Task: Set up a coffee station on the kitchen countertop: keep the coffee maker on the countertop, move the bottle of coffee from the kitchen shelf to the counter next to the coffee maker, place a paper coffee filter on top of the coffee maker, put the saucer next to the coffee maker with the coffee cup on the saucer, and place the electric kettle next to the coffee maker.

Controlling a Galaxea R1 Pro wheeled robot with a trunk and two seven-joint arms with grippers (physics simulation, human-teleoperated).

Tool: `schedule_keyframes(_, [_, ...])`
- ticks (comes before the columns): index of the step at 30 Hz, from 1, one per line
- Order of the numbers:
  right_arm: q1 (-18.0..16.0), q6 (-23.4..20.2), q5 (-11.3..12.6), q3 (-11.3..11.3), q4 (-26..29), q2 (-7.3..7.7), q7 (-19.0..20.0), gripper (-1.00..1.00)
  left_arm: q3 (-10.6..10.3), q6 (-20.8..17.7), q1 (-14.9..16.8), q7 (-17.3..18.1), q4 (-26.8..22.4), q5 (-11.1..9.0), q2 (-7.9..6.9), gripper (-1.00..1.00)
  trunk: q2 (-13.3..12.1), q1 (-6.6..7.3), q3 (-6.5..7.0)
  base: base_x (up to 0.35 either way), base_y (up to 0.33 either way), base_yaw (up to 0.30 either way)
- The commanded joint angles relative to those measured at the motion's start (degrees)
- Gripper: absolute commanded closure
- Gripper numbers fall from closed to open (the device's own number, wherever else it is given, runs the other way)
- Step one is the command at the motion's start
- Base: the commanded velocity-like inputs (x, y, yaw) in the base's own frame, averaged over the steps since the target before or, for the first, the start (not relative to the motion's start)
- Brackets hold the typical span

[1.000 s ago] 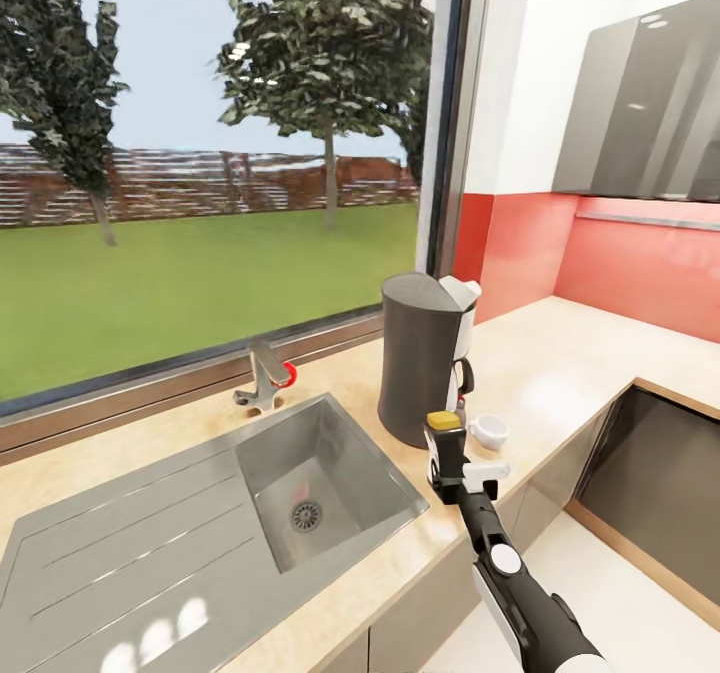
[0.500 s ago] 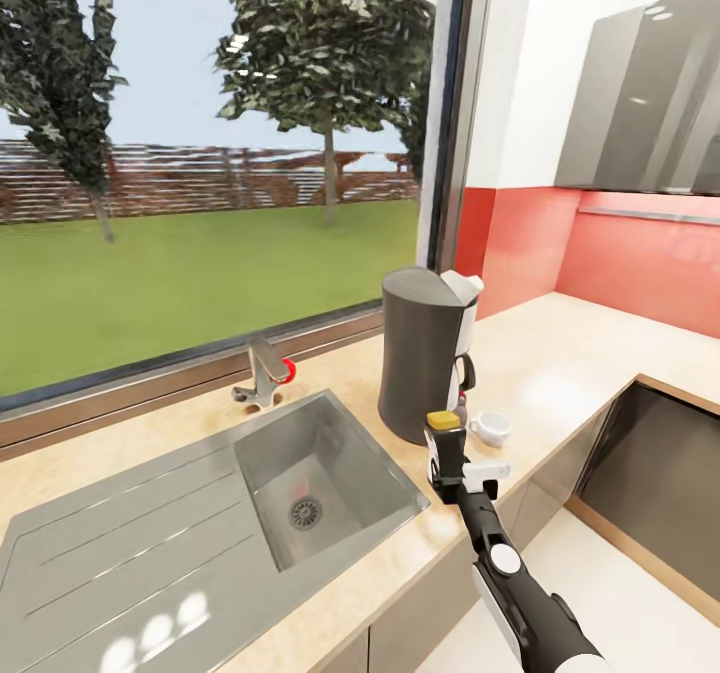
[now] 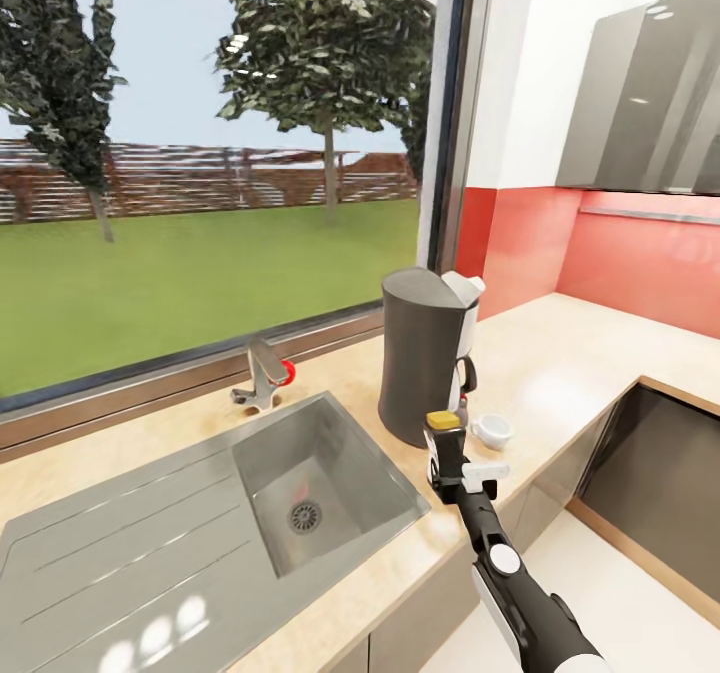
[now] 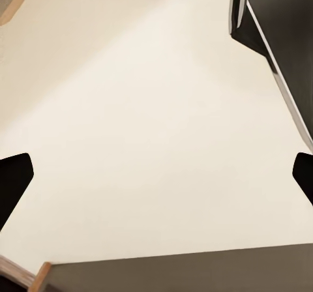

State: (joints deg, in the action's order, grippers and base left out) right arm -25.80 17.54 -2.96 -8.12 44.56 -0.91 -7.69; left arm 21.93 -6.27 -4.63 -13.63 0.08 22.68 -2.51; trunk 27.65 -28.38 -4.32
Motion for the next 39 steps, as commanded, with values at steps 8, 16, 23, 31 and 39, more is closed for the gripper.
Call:
schedule_keyframes(8, [0.0,0.1,0.0,-0.1,-0.8,0.02,-0.4,1.0,0.4,-0.2,0.0,-0.1,0.0,0.6,0.05,-1.0,0.1,-0.04,-0.1,0.021,0.0,0.0])
schedule_keyframes(16, [0.0,0.1,0.0,-0.1,-0.9,0.01,-0.5,-1.0,0.4,-0.2,0.0,-0.1,0.0,0.6,0.05,-1.0,0.1,-0.04,-0.1,0.0,0.0,0.0])
schedule_keyframes(23, [0.0,0.2,0.0,-0.1,-0.9,0.03,-0.5,-1.0,0.4,-0.2,0.0,-0.1,0.0,0.6,0.05,-1.0,0.1,-0.04,-0.1,0.0,0.0,0.0])
schedule_keyframes(31, [0.0,0.2,0.0,-0.1,-0.9,0.04,-0.5,-1.0,0.4,-0.2,0.0,-0.1,0.0,0.6,0.05,-1.0,0.1,-0.04,-0.1,0.0,0.0,0.0])
schedule_keyframes(39, [0.0,0.2,0.0,-0.1,-0.9,0.04,-0.5,-1.0,0.4,-0.2,0.0,-0.1,0.0,0.6,0.05,-1.0,0.1,-0.04,-0.1,0.0,0.0,0.0])
